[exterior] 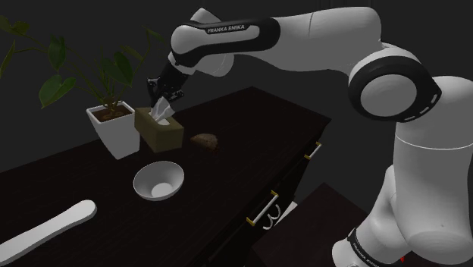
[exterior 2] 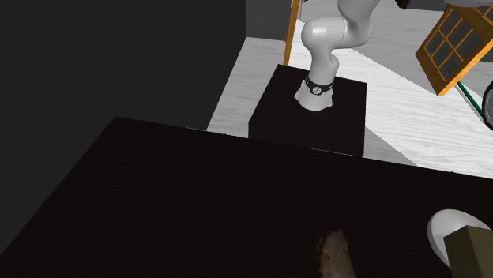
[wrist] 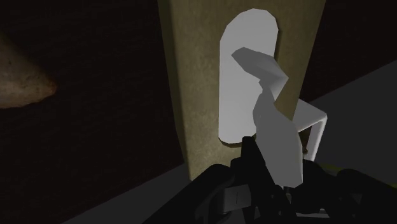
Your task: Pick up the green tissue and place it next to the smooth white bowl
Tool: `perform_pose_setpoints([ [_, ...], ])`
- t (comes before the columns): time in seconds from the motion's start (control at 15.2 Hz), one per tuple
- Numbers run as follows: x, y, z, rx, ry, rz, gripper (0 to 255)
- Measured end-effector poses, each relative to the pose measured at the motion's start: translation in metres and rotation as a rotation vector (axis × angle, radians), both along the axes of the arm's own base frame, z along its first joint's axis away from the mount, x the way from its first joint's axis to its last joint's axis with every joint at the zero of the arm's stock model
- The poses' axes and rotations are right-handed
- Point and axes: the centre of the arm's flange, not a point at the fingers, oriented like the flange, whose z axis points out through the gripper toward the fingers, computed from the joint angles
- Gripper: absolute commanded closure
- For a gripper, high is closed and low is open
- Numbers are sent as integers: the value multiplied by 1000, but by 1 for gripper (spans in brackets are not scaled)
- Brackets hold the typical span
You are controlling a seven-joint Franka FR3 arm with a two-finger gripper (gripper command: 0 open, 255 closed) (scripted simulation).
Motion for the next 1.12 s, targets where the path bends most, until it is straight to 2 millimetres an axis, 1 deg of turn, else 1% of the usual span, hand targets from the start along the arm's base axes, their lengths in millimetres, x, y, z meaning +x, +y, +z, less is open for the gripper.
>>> perform_pose_setpoints([
  [0.86,1,-2,-69,0,-2,-1,255],
  [1.12,4,-6,-81,4,-27,-14,255],
])
